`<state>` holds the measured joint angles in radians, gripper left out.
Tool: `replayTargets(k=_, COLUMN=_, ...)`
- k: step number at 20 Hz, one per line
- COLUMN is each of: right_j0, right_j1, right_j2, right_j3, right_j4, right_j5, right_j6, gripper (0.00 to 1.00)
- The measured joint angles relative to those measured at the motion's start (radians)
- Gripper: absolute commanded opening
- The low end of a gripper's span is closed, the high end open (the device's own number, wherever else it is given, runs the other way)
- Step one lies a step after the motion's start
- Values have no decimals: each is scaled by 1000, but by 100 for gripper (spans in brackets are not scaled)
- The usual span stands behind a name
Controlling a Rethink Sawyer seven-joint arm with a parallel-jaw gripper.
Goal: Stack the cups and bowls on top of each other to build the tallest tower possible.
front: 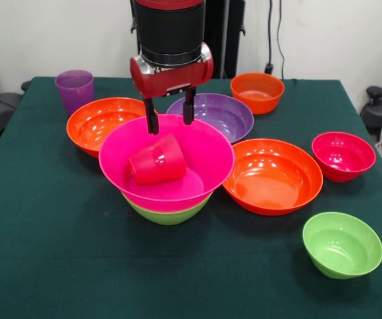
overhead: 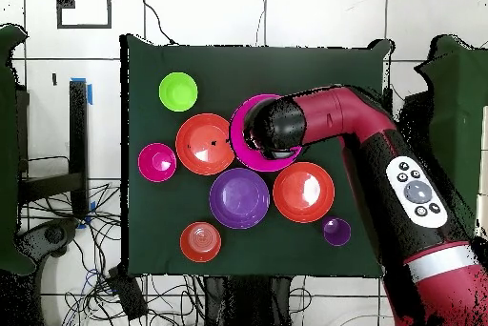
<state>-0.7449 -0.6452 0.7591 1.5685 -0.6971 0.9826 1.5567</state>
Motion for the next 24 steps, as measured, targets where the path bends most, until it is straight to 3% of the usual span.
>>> replayTargets(k=8, right_j0=-6, right_j1=-37, right_j2=2, right_j3=26, right_j4=0, right_j5=0, right_j6=0, gripper=100)
replayTargets(k=15, right_j0=-34, right_j1=-133, right_j2=1, right_j3=148, right_j4=-2, right_j5=-5, right_j6=0, gripper=100)
replayTargets(k=24, right_j0=-63, right_j1=-172, right_j2=0, right_j3=261, right_j4=-27, right_j5=-44, right_j6=0, gripper=100)
